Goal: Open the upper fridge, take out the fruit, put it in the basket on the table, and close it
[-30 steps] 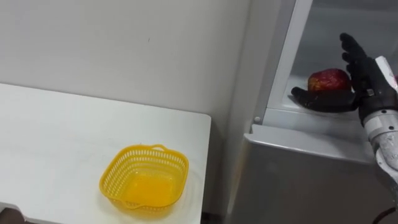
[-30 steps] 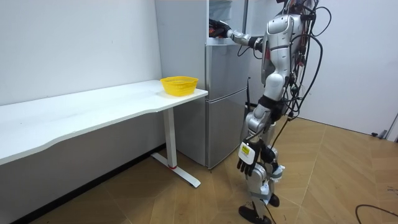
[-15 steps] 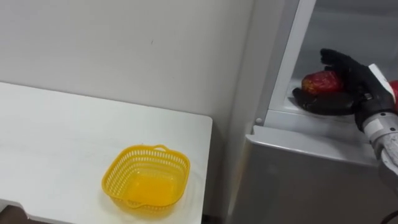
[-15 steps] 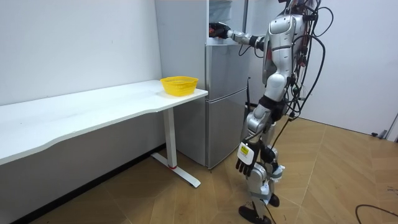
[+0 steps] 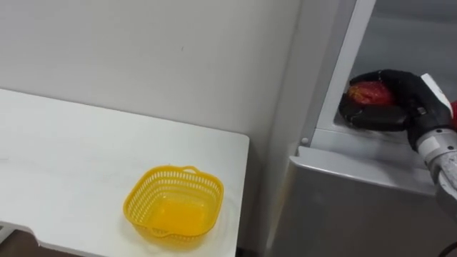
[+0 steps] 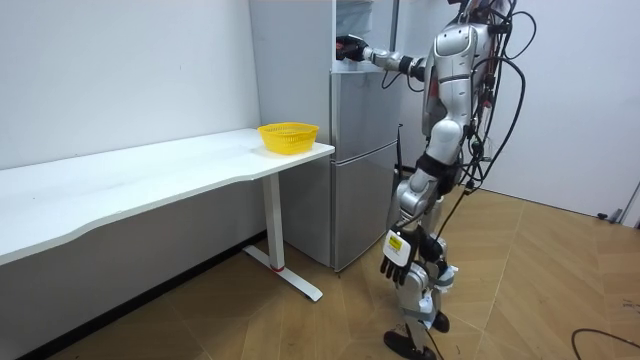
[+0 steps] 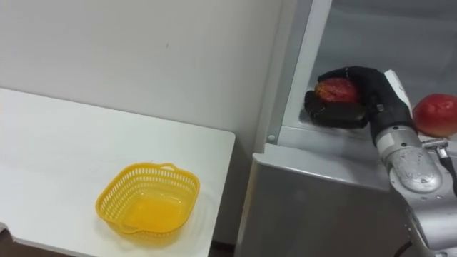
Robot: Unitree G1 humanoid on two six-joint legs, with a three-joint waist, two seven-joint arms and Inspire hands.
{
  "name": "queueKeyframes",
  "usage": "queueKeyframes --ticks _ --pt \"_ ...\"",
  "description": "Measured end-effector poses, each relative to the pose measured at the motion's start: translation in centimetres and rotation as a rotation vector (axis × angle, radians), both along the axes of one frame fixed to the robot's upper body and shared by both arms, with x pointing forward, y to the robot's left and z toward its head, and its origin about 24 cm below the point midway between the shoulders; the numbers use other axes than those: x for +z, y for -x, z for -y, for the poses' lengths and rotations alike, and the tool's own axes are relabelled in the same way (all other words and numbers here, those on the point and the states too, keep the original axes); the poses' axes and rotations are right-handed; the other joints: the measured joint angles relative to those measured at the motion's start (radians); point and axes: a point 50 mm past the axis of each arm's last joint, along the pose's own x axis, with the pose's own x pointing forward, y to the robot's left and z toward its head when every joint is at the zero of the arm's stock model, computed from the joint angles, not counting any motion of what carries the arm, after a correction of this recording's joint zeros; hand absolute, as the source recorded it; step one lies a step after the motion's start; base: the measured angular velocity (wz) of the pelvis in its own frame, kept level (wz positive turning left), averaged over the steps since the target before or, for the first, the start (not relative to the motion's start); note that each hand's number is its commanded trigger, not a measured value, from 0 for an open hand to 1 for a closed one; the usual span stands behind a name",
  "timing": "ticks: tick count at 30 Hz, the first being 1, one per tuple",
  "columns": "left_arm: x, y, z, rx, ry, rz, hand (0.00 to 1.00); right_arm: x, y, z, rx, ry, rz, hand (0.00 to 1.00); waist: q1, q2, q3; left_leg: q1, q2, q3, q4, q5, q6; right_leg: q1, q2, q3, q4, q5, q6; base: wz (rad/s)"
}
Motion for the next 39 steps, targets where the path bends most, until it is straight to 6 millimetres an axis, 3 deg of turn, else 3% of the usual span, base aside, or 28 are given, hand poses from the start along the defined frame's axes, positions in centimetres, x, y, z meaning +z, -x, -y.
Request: queueKeyframes --ticks 10,13,18,22,31,39 --pt "0.1 -0.4 -0.1 -0.010 -0.001 0.008 0.00 0.4 0.0 -0.2 0.009 -0.020 0.015 1.00 0.000 0.005 0.0018 -0.007 0.000 0.002 0.006 0.000 0.000 -0.002 -0.001 -0.002 -0.001 0.000 0.000 0.00" --pt "0.1 -1.0 -0.2 -0.013 -0.002 0.020 0.00 1.0 0.1 -0.7 0.009 -0.018 0.036 1.00 -0.001 0.017 0.0046 -0.013 -0.001 0.006 0.006 0.000 0.000 -0.008 0.002 0.006 0.000 0.000 0.000 -0.04" --pt "0.0 -0.7 -0.2 -0.009 -0.025 0.018 0.00 1.9 0.3 -1.4 0.008 0.003 0.083 1.00 -0.002 0.043 -0.0049 -0.008 -0.001 0.008 0.005 0.000 0.000 -0.007 0.004 0.022 -0.001 0.000 0.000 -0.06" --pt "0.0 -0.5 -0.1 -0.011 -0.039 0.019 0.00 2.1 1.1 -2.2 -0.009 -0.009 0.142 1.00 -0.013 0.048 -0.0041 0.004 0.000 0.004 0.004 0.000 0.000 0.006 0.004 0.023 -0.002 0.000 0.000 0.02" --pt "-0.4 -0.6 1.2 -0.011 -0.020 0.057 0.00 2.2 5.5 -6.3 0.051 -0.070 0.352 1.00 -0.027 0.085 -0.0018 0.023 0.000 0.010 -0.018 0.000 0.000 0.003 0.010 0.039 -0.003 0.000 0.000 -0.08" --pt "-0.7 0.3 1.7 0.002 -0.023 0.045 0.00 5.3 10.0 -8.9 0.132 -0.090 0.645 1.00 -0.044 0.089 -0.0010 0.022 0.000 0.022 -0.017 0.000 0.000 -0.001 0.010 0.050 -0.001 0.000 0.000 -0.04"
